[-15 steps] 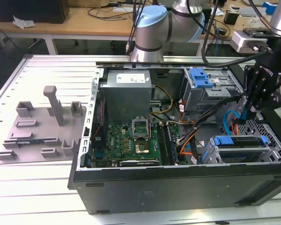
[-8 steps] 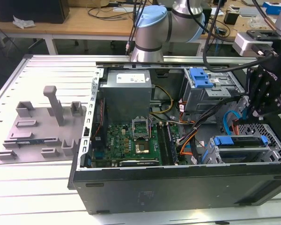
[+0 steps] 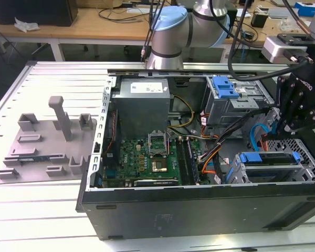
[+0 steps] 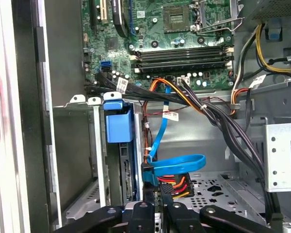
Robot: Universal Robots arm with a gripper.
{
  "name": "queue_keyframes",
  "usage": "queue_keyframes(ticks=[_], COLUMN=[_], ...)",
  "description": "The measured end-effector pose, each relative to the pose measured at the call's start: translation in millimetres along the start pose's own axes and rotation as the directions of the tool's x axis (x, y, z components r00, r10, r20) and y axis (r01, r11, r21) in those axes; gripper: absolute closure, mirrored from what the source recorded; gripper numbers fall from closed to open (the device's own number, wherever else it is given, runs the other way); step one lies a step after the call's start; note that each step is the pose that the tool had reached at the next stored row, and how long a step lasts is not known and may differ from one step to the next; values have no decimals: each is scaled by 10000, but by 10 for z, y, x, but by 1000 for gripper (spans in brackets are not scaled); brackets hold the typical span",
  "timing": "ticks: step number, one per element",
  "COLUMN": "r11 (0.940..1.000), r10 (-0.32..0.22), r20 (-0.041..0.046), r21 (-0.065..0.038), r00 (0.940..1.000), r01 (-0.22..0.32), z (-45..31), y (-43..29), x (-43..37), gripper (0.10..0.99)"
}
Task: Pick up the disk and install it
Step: 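Insert the first disk wire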
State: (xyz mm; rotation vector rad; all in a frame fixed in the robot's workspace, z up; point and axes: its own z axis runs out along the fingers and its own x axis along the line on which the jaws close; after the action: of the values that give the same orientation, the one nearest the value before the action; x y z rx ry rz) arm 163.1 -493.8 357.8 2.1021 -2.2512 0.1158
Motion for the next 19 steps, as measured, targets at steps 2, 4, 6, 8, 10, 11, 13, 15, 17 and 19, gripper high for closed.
queue_keyframes(ticks=[2,4,6,8,10,11,13,15,17,19], r11=[10000,10000,10000,9999,9999,9999,9998,9998,9998,9998], r10=[-24,-48,-70,-110,-141,-148,-168,-174,-180,-180], r20=[-79,-118,-138,-173,-177,-177,-178,-230,-249,-247], r21=[-1,-1,-4,-12,-14,-17,-53,-84,-91,-91], r00=[10000,9999,9999,9998,9997,9997,9997,9996,9995,9995], r01=[24,48,70,110,141,148,167,172,178,178], z=[1,0,1,1,3,3,4,4,3,4], y=[0,-1,-1,-2,-4,-7,-20,-23,-23,-23], x=[0,4,9,19,40,56,87,90,90,89], gripper=[918,918,918,918,918,918,918,918,918,918])
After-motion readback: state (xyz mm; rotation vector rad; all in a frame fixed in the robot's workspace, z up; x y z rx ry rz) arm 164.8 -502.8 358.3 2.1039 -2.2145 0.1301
